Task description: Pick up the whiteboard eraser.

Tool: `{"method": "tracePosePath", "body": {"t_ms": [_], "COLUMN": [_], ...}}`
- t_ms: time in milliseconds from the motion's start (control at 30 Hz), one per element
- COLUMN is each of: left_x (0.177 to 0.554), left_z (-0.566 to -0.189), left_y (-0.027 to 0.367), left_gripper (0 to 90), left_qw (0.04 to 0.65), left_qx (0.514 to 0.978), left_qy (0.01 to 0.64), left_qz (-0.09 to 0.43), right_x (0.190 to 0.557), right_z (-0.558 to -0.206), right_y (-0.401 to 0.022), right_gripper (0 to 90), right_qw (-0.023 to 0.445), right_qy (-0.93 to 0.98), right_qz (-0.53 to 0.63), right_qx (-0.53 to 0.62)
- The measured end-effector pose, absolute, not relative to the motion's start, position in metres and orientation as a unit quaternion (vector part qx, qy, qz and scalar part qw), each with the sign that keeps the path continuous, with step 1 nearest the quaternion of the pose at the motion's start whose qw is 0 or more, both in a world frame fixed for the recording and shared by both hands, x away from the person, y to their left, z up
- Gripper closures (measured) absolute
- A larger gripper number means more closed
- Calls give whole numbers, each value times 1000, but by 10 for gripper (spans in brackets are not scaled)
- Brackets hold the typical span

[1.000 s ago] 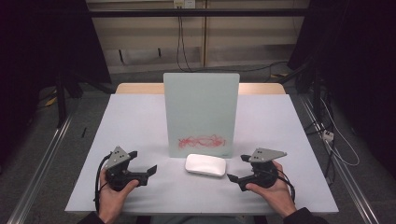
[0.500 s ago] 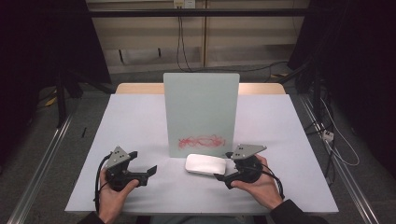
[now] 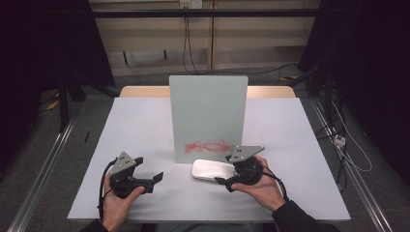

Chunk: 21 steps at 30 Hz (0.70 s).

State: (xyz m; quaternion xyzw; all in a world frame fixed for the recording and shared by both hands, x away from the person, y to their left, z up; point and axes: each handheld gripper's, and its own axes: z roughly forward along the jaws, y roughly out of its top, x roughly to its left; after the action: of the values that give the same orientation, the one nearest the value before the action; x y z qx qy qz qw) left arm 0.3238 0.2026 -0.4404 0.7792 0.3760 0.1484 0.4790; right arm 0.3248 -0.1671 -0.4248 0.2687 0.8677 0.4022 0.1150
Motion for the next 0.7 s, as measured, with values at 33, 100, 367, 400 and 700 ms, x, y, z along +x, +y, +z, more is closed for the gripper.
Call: {"method": "tracePosePath", "body": {"t_ms": [33,100,367,400,700], "left_x": [324,324,324,324,324], "left_z": [-440,-441,-441,-440,-441], "left_y": [203,202,202,202,202], "left_gripper": [49,49,49,49,49], "left_qw": [478,479,478,477,476], "left_qx": [780,780,780,781,782], "left_qy": [377,376,375,375,375], "left_qz": [147,146,146,147,145], "right_x": [325,327,334,335,341], "right_z": [-425,-425,-424,-424,-426], "right_y": [-167,-164,-154,-153,-143], "right_gripper": [188,189,200,201,237], "right_qw": [115,113,111,108,99], "right_qy": [868,869,877,877,893], "right_qz": [402,401,393,394,376], "right_qx": [269,267,252,252,228]}}
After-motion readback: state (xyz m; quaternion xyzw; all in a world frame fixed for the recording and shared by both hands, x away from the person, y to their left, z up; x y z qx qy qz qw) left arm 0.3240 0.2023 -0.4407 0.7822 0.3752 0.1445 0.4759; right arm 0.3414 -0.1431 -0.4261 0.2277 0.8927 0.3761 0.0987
